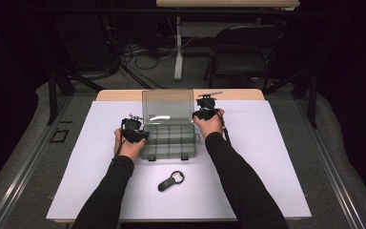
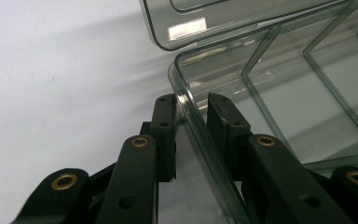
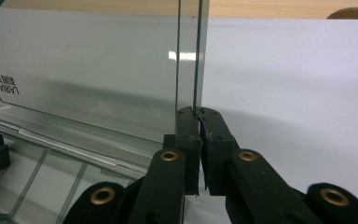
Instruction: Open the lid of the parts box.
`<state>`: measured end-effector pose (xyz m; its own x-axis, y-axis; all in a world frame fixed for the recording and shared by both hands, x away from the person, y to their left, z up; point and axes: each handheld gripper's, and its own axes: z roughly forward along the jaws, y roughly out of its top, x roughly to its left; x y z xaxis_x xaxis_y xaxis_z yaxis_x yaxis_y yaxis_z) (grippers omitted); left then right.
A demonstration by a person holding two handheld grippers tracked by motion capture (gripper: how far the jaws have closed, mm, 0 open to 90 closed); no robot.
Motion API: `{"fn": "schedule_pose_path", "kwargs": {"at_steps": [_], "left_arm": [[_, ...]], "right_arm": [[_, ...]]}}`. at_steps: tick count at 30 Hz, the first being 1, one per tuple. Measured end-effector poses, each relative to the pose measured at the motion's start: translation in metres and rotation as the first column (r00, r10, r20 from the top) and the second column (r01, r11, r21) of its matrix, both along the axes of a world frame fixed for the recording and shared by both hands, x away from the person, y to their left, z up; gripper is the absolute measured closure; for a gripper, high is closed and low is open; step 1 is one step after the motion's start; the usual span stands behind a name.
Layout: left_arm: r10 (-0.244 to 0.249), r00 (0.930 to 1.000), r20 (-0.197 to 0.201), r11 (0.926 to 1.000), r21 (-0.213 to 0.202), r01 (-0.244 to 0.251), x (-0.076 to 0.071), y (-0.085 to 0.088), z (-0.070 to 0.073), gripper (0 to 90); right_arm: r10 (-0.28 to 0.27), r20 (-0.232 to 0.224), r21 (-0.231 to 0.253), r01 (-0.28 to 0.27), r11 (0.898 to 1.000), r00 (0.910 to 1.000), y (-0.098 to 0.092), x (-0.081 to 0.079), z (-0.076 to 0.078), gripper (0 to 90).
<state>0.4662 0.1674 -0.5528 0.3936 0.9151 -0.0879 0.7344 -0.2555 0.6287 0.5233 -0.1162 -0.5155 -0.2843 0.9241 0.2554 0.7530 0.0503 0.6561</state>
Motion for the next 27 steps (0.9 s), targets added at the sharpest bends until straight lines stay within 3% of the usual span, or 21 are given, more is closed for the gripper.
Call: {"fn": "schedule_pose_path", "kwargs": {"at_steps": [9, 27], "left_arm": [[-0.001, 1.0000, 0.002, 1.0000, -0.001, 0.001, 0.000, 0.000, 0.000, 72.7], [-0.007, 1.0000, 0.004, 1.0000, -0.002, 0.007, 0.000, 0.001, 0.000, 72.8]], "right_arm": [[-0.018, -0.025, 0.033, 0.019, 0.999, 0.9995, -0.002, 0.005, -0.006, 88.4], [-0.007, -0.042, -0.016, 0.006, 1.000, 0.9991, 0.001, 0.005, -0.013, 89.7]]}}
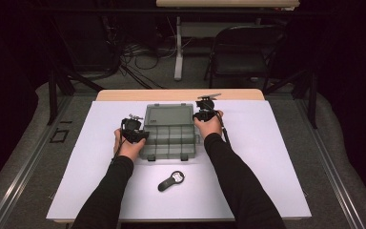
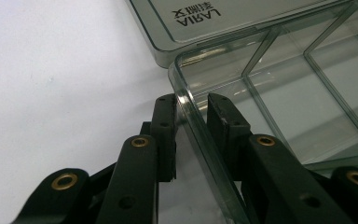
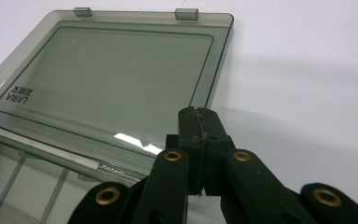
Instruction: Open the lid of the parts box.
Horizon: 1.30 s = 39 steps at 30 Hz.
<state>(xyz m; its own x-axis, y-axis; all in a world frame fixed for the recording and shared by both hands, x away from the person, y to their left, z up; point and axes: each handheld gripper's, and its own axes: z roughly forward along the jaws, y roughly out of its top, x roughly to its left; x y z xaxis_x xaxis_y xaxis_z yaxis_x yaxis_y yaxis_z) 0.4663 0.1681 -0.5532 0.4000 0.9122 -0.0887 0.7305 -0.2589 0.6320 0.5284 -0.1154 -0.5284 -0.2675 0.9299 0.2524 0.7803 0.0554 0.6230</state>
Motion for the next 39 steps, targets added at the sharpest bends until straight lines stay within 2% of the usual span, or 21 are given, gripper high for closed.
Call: {"fn": "schedule_pose_path", "kwargs": {"at_steps": [26, 30, 33, 35, 39], "left_arm": [[-0.001, 1.0000, 0.000, 1.0000, -0.002, 0.001, 0.0000, 0.0002, 0.0000, 72.8], [-0.005, 1.0000, 0.003, 1.0000, 0.005, 0.005, -0.0002, 0.0002, 0.0001, 72.7], [-0.006, 0.9999, 0.010, 0.9999, 0.013, 0.005, -0.0005, -0.0004, 0.0002, 72.1], [0.000, 0.9999, 0.015, 0.9997, 0.026, -0.001, -0.0008, -0.0006, 0.0004, 67.9], [-0.004, 0.9999, 0.014, 0.9998, 0.018, 0.003, -0.0011, 0.0016, 0.0031, 58.6]], "right_arm": [[-0.009, 0.016, -0.011, 0.009, 1.000, 0.9998, 0.0022, -0.0028, -0.0002, 89.5], [-0.002, 0.013, -0.032, 0.002, 0.999, 0.9999, 0.0027, -0.0035, 0.0006, 89.4], [-0.004, 0.026, -0.025, 0.004, 1.000, 0.9997, 0.0030, -0.0037, -0.0002, 89.3], [-0.001, 0.028, -0.025, 0.001, 1.000, 0.9996, 0.0028, -0.0044, 0.0004, 88.7], [0.012, 0.043, -0.025, -0.011, 1.000, 0.9990, 0.0024, -0.0071, 0.0036, 85.5]]}}
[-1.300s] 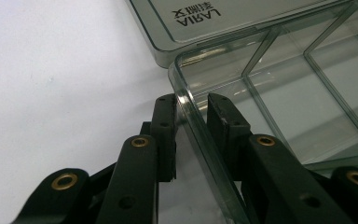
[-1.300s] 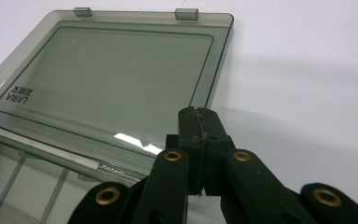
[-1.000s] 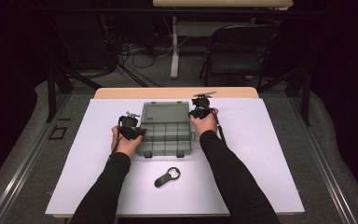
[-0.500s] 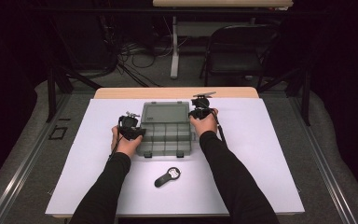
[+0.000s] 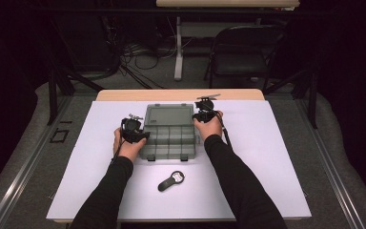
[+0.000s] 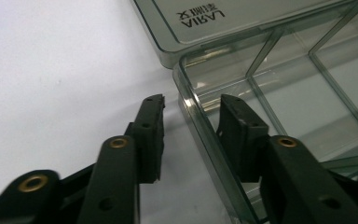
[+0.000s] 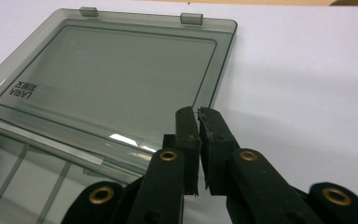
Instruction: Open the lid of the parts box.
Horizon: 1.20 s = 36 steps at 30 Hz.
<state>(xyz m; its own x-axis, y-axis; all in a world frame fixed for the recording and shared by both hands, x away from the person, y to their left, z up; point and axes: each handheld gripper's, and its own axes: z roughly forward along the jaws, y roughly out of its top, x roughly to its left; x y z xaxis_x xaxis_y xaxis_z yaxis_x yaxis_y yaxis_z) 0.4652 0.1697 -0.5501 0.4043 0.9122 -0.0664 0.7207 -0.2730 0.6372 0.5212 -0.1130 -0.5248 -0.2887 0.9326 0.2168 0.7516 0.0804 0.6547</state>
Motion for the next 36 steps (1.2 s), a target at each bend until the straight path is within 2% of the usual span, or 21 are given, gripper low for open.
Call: {"fn": "schedule_pose_path", "kwargs": {"at_steps": [3, 7, 9, 11, 14, 17, 20, 23, 25, 26, 28, 31, 36], "left_arm": [[-0.005, 1.0000, 0.008, 0.9998, -0.019, 0.005, -0.002, 0.003, 0.005, 55.5], [-0.011, 0.9998, 0.017, 0.9985, -0.054, 0.012, -0.006, 0.007, 0.014, 50.3], [-0.022, 0.9997, 0.007, 0.9965, -0.081, 0.023, -0.009, 0.009, 0.018, 48.6], [-0.037, 0.9993, 0.005, 0.9941, -0.102, 0.038, -0.013, 0.010, 0.023, 47.5], [-0.049, 0.9985, 0.023, 0.9883, -0.143, 0.052, -0.020, 0.013, 0.028, 46.8], [-0.052, 0.9983, 0.026, 0.9856, -0.160, 0.056, -0.028, 0.014, 0.033, 44.7], [-0.064, 0.9970, 0.044, 0.9833, -0.168, 0.071, -0.035, 0.016, 0.036, 44.4], [-0.082, 0.9941, 0.070, 0.9794, -0.179, 0.094, -0.045, 0.018, 0.041, 43.2], [-0.092, 0.9912, 0.095, 0.9766, -0.186, 0.108, -0.052, 0.019, 0.045, 42.1], [-0.095, 0.9900, 0.105, 0.9765, -0.184, 0.113, -0.055, 0.019, 0.047, 41.8], [-0.100, 0.9872, 0.124, 0.9763, -0.180, 0.121, -0.061, 0.020, 0.051, 41.4], [-0.115, 0.9853, 0.127, 0.9736, -0.182, 0.137, -0.067, 0.020, 0.054, 41.0], [-0.168, 0.9756, 0.142, 0.9664, -0.172, 0.191, -0.079, 0.021, 0.061, 41.2]], "right_arm": [[0.007, 0.012, 0.011, -0.007, 1.000, 0.9999, -0.002, -0.004, 0.003, 81.6], [0.048, 0.047, 0.002, -0.048, 0.999, 0.9977, -0.005, -0.013, 0.008, 75.3], [0.063, 0.071, 0.002, -0.063, 0.998, 0.9955, -0.007, -0.020, 0.010, 71.4], [0.085, 0.100, -0.019, -0.084, 0.996, 0.9914, -0.010, -0.026, 0.012, 67.6], [0.118, 0.119, -0.015, -0.117, 0.993, 0.9859, -0.013, -0.036, 0.014, 63.9], [0.161, 0.173, -0.024, -0.160, 0.987, 0.9716, -0.017, -0.049, 0.018, 60.7], [0.194, 0.199, -0.013, -0.196, 0.981, 0.9605, -0.022, -0.061, 0.021, 56.7], [0.202, 0.214, 0.018, -0.211, 0.977, 0.9558, -0.028, -0.072, 0.021, 54.9], [0.216, 0.227, -0.002, -0.221, 0.975, 0.9498, -0.030, -0.079, 0.022, 52.5], [0.229, 0.245, -0.028, -0.229, 0.973, 0.9422, -0.031, -0.083, 0.022, 52.3], [0.239, 0.260, -0.055, -0.233, 0.971, 0.9356, -0.033, -0.092, 0.022, 51.5], [0.251, 0.286, -0.061, -0.244, 0.968, 0.9248, -0.037, -0.107, 0.023, 51.2], [0.261, 0.316, -0.075, -0.250, 0.965, 0.9121, -0.047, -0.131, 0.026, 50.6]]}}
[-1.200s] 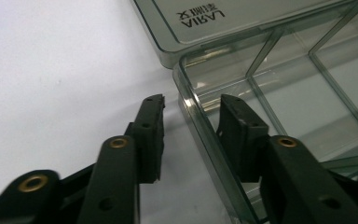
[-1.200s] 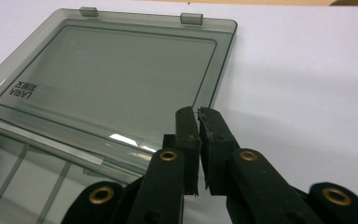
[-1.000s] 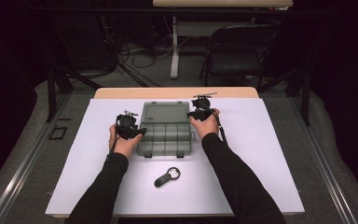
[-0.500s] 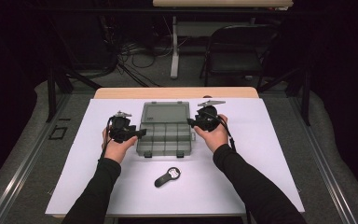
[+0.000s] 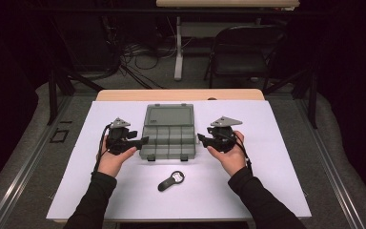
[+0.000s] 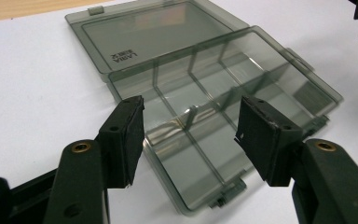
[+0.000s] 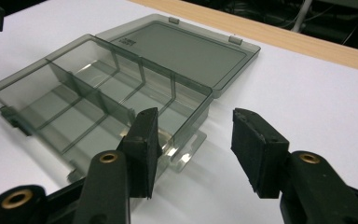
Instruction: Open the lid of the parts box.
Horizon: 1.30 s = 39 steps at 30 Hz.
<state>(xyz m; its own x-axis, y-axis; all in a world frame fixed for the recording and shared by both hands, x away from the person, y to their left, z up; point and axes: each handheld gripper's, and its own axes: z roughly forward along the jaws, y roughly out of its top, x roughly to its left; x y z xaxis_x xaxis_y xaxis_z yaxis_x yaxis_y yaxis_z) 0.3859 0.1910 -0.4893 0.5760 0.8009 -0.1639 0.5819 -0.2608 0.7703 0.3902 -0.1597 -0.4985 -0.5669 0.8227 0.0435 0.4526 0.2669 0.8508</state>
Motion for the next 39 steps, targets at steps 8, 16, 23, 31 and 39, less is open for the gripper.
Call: {"fn": "schedule_pose_path", "kwargs": {"at_steps": [8, 16, 23, 31, 39], "left_arm": [[-0.029, 0.9992, 0.029, 0.9992, 0.029, 0.028, -0.014, 0.005, 0.011, 43.1], [-0.045, 0.9989, 0.006, 0.9990, -0.003, 0.046, -0.025, 0.005, 0.014, 43.0], [-0.040, 0.9991, 0.014, 0.9991, -0.010, 0.040, -0.034, 0.011, 0.013, 40.7], [-0.039, 0.9992, 0.008, 0.9992, -0.005, 0.039, -0.037, 0.016, 0.011, 39.6], [-0.048, 0.9989, -0.001, 0.9989, -0.003, 0.048, -0.039, 0.011, 0.013, 38.5]], "right_arm": [[0.018, 0.020, 0.010, -0.019, 1.000, 0.9996, -0.016, -0.024, 0.011, 50.2], [0.041, 0.083, 0.009, -0.042, 0.999, 0.9957, -0.031, -0.050, 0.006, 46.4], [0.061, 0.116, -0.002, -0.061, 0.998, 0.9913, -0.038, -0.063, 0.002, 40.8], [0.060, 0.104, 0.013, -0.062, 0.998, 0.9928, -0.047, -0.071, -0.004, 40.5], [0.046, 0.071, 0.003, -0.047, 0.999, 0.9964, -0.053, -0.072, -0.007, 40.2]]}}
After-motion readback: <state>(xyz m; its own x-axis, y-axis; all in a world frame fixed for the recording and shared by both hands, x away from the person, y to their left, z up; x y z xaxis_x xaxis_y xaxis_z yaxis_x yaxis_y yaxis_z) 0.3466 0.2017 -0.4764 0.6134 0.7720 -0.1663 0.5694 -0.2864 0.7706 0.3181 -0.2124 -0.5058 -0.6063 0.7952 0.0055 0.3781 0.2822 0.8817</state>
